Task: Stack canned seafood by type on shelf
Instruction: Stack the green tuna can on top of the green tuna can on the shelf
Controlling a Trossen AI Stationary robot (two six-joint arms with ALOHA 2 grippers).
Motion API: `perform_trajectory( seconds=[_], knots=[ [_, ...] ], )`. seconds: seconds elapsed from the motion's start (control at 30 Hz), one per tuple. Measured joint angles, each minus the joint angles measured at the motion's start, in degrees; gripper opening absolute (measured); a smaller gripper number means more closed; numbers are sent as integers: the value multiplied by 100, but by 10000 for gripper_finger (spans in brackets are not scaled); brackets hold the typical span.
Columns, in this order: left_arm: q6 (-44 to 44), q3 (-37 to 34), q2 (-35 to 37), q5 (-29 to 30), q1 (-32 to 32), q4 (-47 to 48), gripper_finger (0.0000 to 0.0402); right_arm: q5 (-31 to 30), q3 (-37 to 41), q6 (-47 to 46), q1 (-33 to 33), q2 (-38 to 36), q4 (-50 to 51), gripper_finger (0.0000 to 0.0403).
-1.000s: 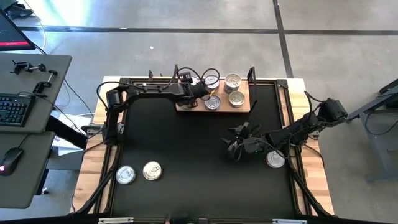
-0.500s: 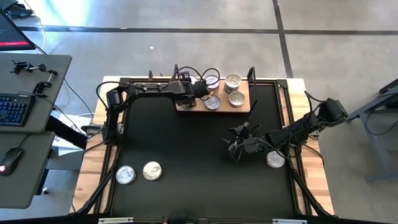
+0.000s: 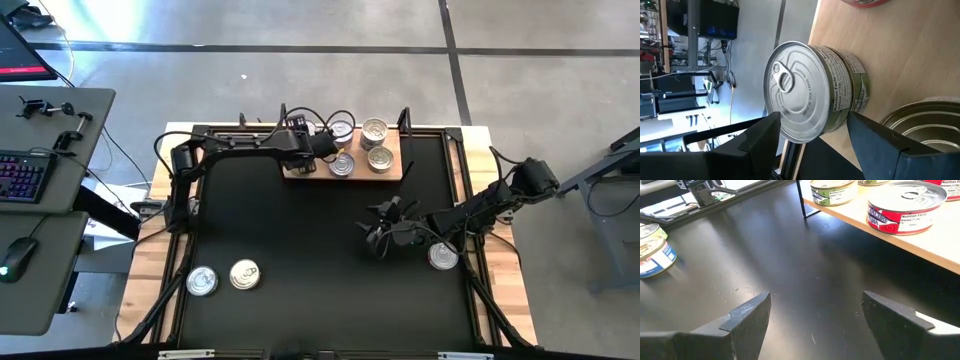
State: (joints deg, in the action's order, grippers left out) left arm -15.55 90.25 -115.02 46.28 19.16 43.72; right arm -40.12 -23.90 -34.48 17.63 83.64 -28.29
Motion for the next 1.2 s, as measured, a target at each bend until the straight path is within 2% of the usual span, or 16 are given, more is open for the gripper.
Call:
perform_trajectory(
  seconds=[0.27,0.43,0.53,0.63,0.73,0.83,0.93,1.03,1.13,1.2],
  knots=[
    [165,-1,174,19,-122,-1,224,0,-2,-2,0,0,40,304],
    [587,-1,622,13,-615,111,223,-107,-7,461,210,-29,99,304],
    [970,-60,924,-40,-1032,197,223,-452,-7,641,520,-102,243,304],
    [1264,-408,1261,-58,-1548,-16,223,-508,-7,1019,933,-210,274,304],
    [1667,-1020,1593,-74,-2107,-414,223,48,-9,1318,1320,-351,364,304],
    [2179,-1777,1891,-70,-2686,-1048,223,326,-9,1067,1619,-535,690,304],
    [2624,-2519,2071,59,-3260,-1807,223,339,-130,494,1840,-877,1678,304],
    [3154,-3078,2157,436,-3763,-2330,223,533,-661,-574,1938,-1224,3634,304],
    [3842,-3376,2168,1054,-4159,-2332,223,1063,-1338,-1553,1915,-1294,5641,304],
    [4172,-3407,2168,1430,-4389,-2081,223,1234,-1720,-1931,1912,-1248,6605,304]
  ],
)
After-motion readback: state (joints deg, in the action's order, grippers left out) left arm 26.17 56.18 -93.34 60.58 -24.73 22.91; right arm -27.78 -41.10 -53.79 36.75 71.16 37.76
